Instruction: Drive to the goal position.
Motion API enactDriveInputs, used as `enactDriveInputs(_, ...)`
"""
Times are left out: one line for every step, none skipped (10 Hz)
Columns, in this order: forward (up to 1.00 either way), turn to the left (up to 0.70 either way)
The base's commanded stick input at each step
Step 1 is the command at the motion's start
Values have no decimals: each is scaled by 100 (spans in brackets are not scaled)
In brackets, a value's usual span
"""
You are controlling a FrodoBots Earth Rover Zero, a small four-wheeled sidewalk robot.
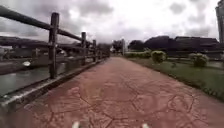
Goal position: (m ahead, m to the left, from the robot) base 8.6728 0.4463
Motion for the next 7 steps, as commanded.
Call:
enactDriveInputs(100,0)
enactDriveInputs(100,0)
enactDriveInputs(100,0)
enactDriveInputs(100,0)
enactDriveInputs(100,0)
enactDriveInputs(100,0)
enactDriveInputs(100,0)
